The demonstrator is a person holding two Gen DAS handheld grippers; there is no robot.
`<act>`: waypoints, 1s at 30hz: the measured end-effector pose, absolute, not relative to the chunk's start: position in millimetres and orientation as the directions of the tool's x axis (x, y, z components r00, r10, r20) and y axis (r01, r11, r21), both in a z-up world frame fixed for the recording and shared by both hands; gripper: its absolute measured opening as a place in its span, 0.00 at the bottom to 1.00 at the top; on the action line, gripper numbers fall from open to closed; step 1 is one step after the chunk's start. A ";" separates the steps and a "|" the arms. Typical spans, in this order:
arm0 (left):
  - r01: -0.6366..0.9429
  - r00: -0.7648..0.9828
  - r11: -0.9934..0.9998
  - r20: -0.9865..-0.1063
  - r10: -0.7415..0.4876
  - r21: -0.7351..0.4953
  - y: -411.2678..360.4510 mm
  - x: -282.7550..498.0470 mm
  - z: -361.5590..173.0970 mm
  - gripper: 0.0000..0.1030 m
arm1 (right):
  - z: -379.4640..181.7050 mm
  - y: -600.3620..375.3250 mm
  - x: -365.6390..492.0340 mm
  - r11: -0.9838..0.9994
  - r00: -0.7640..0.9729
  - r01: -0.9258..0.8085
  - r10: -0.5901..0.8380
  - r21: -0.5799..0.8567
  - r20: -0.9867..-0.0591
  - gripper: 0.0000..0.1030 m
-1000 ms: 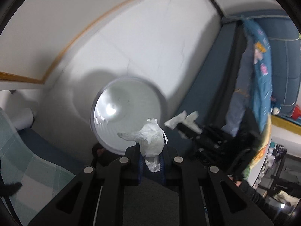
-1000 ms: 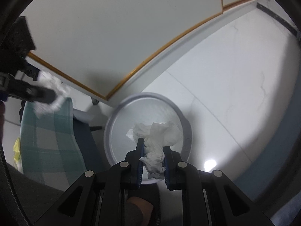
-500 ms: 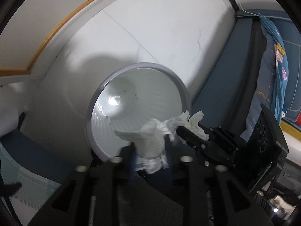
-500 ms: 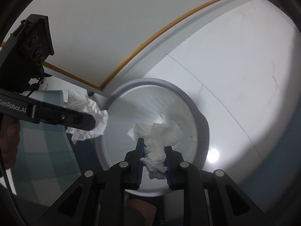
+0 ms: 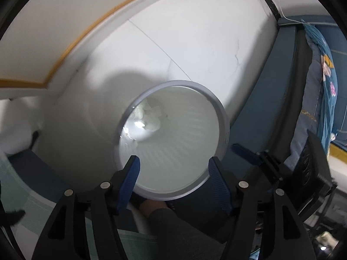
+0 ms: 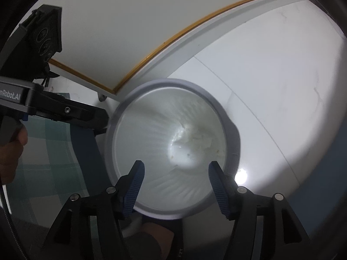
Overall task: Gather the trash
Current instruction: 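Open both tools to drop the tissues into the bin, then swing both tools back toward the table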
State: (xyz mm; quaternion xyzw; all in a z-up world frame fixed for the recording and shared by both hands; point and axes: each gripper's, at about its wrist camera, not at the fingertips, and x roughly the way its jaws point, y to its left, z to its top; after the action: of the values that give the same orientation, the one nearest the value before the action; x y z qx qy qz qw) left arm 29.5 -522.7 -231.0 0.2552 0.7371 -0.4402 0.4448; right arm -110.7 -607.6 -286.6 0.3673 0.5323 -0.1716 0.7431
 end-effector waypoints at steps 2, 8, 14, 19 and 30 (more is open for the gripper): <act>0.798 -0.440 0.454 -0.898 -0.008 -0.396 -519.1 29.6 -223.1 0.66 | -277.4 -609.7 -117.3 0.675 0.383 0.648 0.113 0.354 -0.917 0.59; 0.842 -0.374 0.396 -0.925 -0.059 -0.366 -495.5 29.9 -188.3 0.68 | -236.1 -616.8 -133.6 0.664 0.431 0.666 0.031 0.341 -0.902 0.60; 0.866 -0.234 0.404 -0.953 -0.193 -0.295 -465.2 36.2 -128.4 0.68 | -169.9 -614.0 -138.2 0.687 0.499 0.660 -0.098 0.304 -0.861 0.62; 0.858 -0.053 0.460 -0.931 -0.361 -0.227 -422.0 46.5 -60.1 0.68 | -81.0 -591.9 -137.4 0.771 0.642 0.577 -0.222 0.271 -0.734 0.74; 0.592 0.472 0.791 -0.730 -0.495 -0.154 -245.1 74.7 60.5 0.72 | 57.6 -481.3 -102.7 0.914 0.878 0.341 -0.227 0.219 -0.421 0.93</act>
State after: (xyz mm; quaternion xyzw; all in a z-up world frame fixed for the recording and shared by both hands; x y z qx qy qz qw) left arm 74.7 -245.1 60.5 0.0601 0.4042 -0.3174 0.8557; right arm -102.7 -481.3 57.6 0.1448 0.1972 -0.1484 0.9582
